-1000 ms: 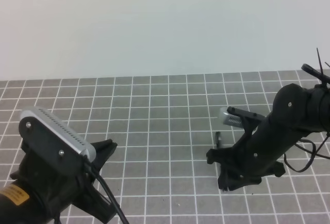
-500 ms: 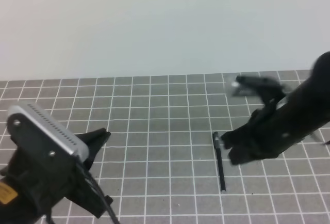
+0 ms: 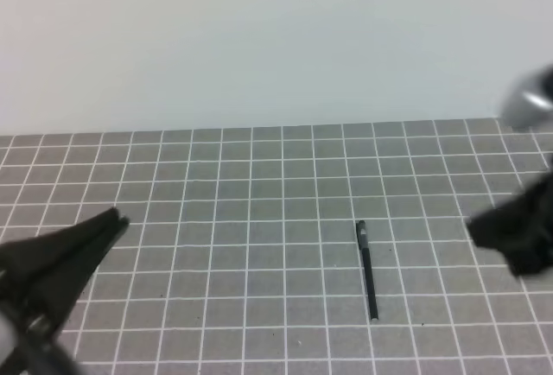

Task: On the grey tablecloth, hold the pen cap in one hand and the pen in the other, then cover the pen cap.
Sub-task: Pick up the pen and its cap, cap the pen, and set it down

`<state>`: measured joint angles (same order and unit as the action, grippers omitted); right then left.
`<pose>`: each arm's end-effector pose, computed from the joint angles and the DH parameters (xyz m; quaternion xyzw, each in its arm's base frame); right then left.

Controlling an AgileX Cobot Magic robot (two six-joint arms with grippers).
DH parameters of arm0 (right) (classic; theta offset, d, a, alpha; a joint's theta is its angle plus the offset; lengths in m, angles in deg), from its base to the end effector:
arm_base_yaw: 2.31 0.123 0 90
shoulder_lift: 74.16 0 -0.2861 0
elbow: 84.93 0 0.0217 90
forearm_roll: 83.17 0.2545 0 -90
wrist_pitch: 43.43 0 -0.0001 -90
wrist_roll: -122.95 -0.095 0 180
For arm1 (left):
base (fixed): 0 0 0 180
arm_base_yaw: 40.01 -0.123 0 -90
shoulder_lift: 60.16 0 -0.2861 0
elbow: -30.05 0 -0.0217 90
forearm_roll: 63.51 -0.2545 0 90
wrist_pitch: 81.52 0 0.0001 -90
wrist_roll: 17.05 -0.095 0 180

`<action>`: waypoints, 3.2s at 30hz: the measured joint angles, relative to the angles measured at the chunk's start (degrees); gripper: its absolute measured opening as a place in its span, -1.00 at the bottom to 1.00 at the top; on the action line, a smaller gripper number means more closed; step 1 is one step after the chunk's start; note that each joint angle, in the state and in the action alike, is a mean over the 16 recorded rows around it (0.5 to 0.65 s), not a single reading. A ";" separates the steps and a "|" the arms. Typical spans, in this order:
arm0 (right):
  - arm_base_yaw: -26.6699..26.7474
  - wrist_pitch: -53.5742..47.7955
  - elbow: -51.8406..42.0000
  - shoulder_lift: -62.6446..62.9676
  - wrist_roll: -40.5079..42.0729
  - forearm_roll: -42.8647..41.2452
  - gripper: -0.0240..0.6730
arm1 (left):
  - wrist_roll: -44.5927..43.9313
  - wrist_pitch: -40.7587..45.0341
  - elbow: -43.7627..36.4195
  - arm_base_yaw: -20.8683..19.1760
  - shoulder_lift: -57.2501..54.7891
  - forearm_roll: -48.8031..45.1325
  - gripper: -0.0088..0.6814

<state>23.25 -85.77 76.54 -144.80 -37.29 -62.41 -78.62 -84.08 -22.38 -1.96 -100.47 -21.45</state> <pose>0.1980 0.1199 0.3594 -0.2795 0.8552 0.1856 0.3950 0.1057 -0.0792 0.3161 0.3338 0.6292 -0.1024 0.6944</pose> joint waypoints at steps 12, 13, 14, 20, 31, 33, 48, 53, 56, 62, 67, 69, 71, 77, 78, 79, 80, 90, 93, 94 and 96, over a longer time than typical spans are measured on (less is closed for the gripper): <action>0.00 8.74 -22.90 25.77 1.71 -1.46 -0.94 | -1.32 9.43 0.00 0.01 10.10 -0.45 -0.98; 0.00 9.31 -24.66 27.72 1.72 -1.57 -0.94 | -1.31 10.15 0.00 0.01 10.47 -0.54 -0.98; 0.00 9.82 -26.32 29.57 1.71 -1.68 -0.94 | -1.29 10.89 0.00 0.01 10.76 -0.64 -0.98; 0.00 11.23 -33.62 38.03 1.62 -2.34 -0.94 | -1.21 15.46 0.00 0.01 11.58 -1.15 -0.98; 0.00 10.73 -37.30 42.53 1.58 -2.61 -0.94 | -1.06 22.09 0.00 0.01 11.62 -1.11 -0.98; 0.00 10.62 -37.31 42.54 1.58 -2.61 -0.94 | -1.06 22.96 0.00 0.01 11.62 -1.01 -0.98; -2.29 11.49 -37.97 44.23 3.75 -3.43 -0.94 | -1.06 27.80 0.00 0.01 11.61 -0.66 -0.98; -6.64 14.22 -40.80 48.07 6.60 -4.08 -0.94 | -1.06 28.40 0.00 0.01 11.61 -0.63 -0.98; -10.08 16.71 -43.60 51.16 8.30 -4.23 -0.94 | -1.06 28.51 0.00 0.01 11.61 -0.62 -0.98; -16.22 22.07 -51.03 58.01 10.35 -3.95 -0.94 | -1.05 28.55 0.00 0.01 11.61 -0.59 -0.98; -18.76 24.62 -56.48 61.97 9.88 -3.09 -0.94 | -1.03 28.59 0.00 0.01 11.62 -0.55 -0.98; -19.20 25.01 -57.99 62.94 9.61 -2.78 -0.94 | -1.02 28.61 0.00 0.01 11.60 -0.53 -0.98; -19.37 25.12 -59.11 63.67 9.33 -2.57 -0.94 | -1.01 28.64 0.00 0.01 11.60 -0.52 -0.98; -19.41 24.49 -60.64 64.52 8.66 -1.67 -0.94 | -0.98 28.99 0.00 -0.70 11.59 -0.38 -0.98; -19.41 24.35 -60.67 64.50 8.59 -1.55 -0.94 | -0.98 29.19 0.00 -1.11 11.62 -0.35 -0.98; -19.41 24.20 -60.66 64.49 8.48 -1.56 -0.94 | -0.98 29.43 0.00 -1.86 11.71 -0.32 -0.98; -19.41 24.16 -60.66 64.49 8.23 -1.73 -0.94 | -0.98 29.74 0.00 -2.58 11.82 -0.30 -0.98; -19.41 24.61 -60.66 64.46 -4.77 -13.02 -0.94 | -0.98 33.85 0.00 -19.70 16.23 -0.09 -0.98; -19.41 24.79 -60.66 64.46 -9.47 -17.05 -0.94 | -0.98 34.90 0.00 -26.48 18.23 -0.08 -0.98; -19.41 24.84 -60.66 64.46 -11.04 -18.37 -0.94 | -0.98 35.16 0.00 -28.66 18.87 -0.08 -0.98; -19.41 24.92 -60.66 64.46 -13.86 -20.62 -0.94 | -0.98 35.51 0.00 -32.47 20.01 -0.08 -0.98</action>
<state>3.84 -60.85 15.88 -80.35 -51.15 -83.03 -79.60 -48.57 -22.38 -34.43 -80.47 -21.52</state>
